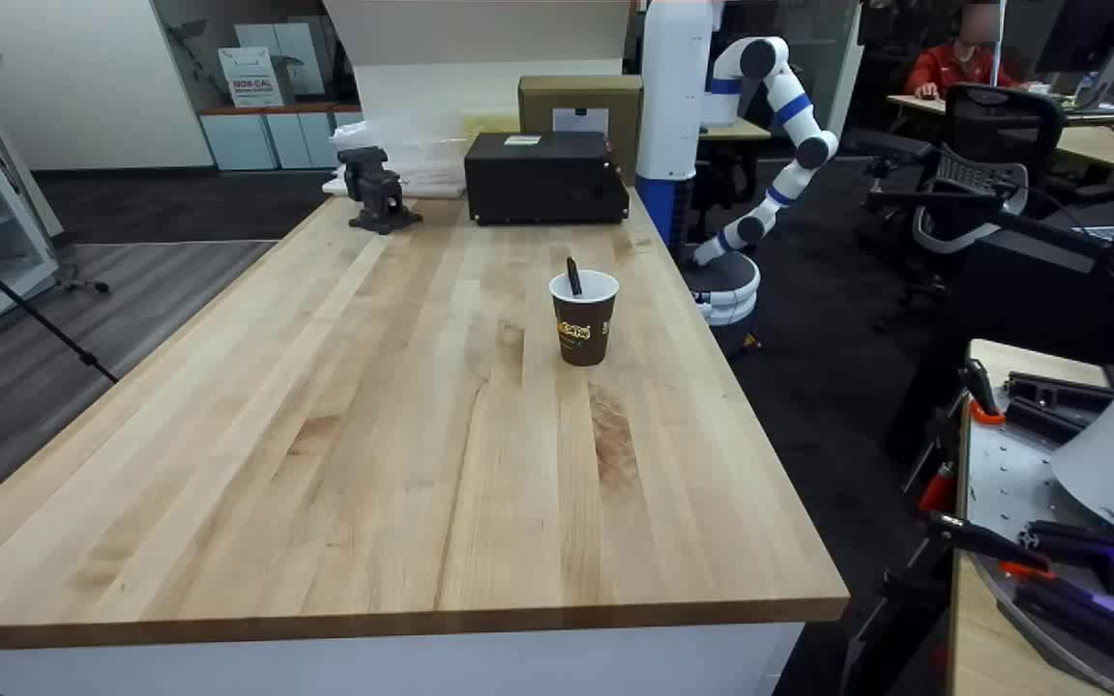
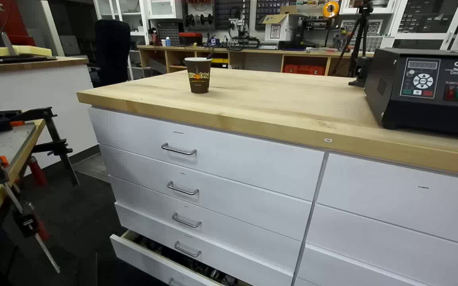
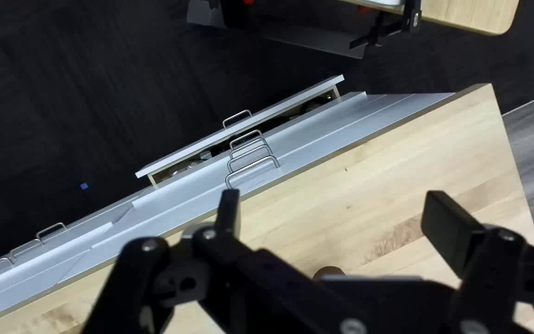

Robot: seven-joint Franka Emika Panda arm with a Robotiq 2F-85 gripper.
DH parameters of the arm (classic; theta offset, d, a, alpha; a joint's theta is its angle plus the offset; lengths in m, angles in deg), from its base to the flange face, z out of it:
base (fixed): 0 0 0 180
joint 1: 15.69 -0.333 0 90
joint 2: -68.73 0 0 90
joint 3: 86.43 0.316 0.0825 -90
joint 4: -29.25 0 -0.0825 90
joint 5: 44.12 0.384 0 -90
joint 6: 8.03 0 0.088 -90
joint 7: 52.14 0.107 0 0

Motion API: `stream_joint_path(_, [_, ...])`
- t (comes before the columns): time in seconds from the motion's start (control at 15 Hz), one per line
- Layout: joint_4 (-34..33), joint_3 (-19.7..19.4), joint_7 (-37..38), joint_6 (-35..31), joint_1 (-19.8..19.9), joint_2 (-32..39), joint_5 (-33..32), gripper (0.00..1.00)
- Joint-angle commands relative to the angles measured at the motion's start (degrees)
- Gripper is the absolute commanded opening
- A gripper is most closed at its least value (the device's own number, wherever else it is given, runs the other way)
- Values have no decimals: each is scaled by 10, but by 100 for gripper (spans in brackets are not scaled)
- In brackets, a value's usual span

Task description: Put the marker on the table

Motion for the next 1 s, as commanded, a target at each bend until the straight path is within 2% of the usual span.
stream_joint_path(0.0, [-2, 5, -2, 1, 6, 1, 2, 100])
stream_joint_path(0.47, [-6, 17, 14, -3, 0, 15, 14, 100])
stream_joint_path(0.67, [-13, 38, 36, -20, -5, 34, 21, 100])
stream_joint_path(0.93, [-53, 77, 80, -68, -14, 94, 18, 100])
